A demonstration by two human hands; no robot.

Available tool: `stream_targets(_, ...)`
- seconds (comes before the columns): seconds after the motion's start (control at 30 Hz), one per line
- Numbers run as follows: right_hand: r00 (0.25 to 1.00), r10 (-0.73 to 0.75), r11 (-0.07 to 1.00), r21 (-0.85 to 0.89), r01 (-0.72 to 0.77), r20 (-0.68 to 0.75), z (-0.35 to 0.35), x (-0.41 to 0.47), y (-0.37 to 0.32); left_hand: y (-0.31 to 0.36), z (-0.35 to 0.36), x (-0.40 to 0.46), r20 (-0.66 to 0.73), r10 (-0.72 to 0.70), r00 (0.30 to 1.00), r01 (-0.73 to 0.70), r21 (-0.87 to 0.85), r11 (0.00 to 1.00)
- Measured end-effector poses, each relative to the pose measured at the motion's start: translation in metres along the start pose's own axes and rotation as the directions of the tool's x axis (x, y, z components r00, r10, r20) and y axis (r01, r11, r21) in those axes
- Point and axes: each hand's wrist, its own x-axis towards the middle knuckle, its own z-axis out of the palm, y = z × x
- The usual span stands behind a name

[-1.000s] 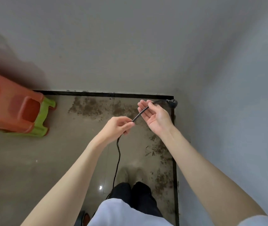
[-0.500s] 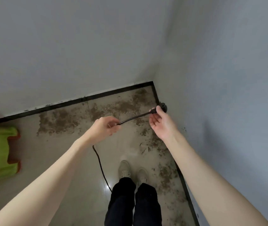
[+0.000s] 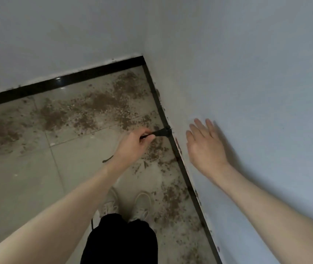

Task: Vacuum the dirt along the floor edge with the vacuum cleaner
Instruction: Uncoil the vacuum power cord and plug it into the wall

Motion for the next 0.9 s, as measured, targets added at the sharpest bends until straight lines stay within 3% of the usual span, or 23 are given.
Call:
stream_targets(0.03, 0.994, -0.093, 0.959, -0.264, 0.104, 0.053, 0.009, -0.002, 0.014, -0.005, 0.016, 0.007, -0.004, 0.017, 1.000, -0.017, -0.013, 1.000)
stream_targets(0.1, 0.948, -0.148, 0.763, -0.577, 0.291, 0.282, 0.022, -0.005, 0.038, -0.010, 0.046, 0.019, -0.014, 0.074, 0.997, -0.074, -0.041, 0.996)
stream_targets(0.2, 0.880, -0.061, 0.430, -0.783, 0.449, 0.472, 0.032, -0.005, 0.052, -0.008, 0.085, 0.031, -0.039, 0.155, 0.987, -0.158, -0.090, 0.983)
stream_targets(0.27, 0.872, -0.029, 0.345, -0.814, 0.467, 0.488, 0.039, -0.003, 0.053, -0.004, 0.106, 0.040, -0.094, 0.159, 0.983, -0.169, -0.119, 0.978)
stream_targets(0.4, 0.888, -0.021, 0.309, -0.842, 0.442, 0.459, 0.044, -0.003, 0.055, -0.001, 0.136, 0.055, -0.109, 0.121, 0.987, -0.139, -0.184, 0.973)
stream_targets(0.53, 0.894, -0.018, 0.310, -0.847, 0.431, 0.448, 0.043, -0.005, 0.058, -0.009, 0.149, 0.050, -0.108, 0.194, 0.975, -0.219, -0.322, 0.921)
stream_targets(0.67, 0.908, -0.016, 0.334, -0.854, 0.400, 0.419, 0.042, -0.004, 0.058, -0.007, 0.157, 0.048, -0.194, 0.193, 0.962, -0.257, -0.400, 0.880)
stream_targets(0.8, 0.918, -0.008, 0.348, -0.860, 0.374, 0.396, 0.043, -0.005, 0.059, -0.003, 0.158, 0.048, -0.249, 0.219, 0.943, -0.303, -0.377, 0.876)
stream_targets(0.9, 0.921, -0.015, 0.364, -0.856, 0.368, 0.389, 0.042, -0.005, 0.059, 0.000, 0.157, 0.048, -0.295, 0.257, 0.920, -0.336, -0.261, 0.905)
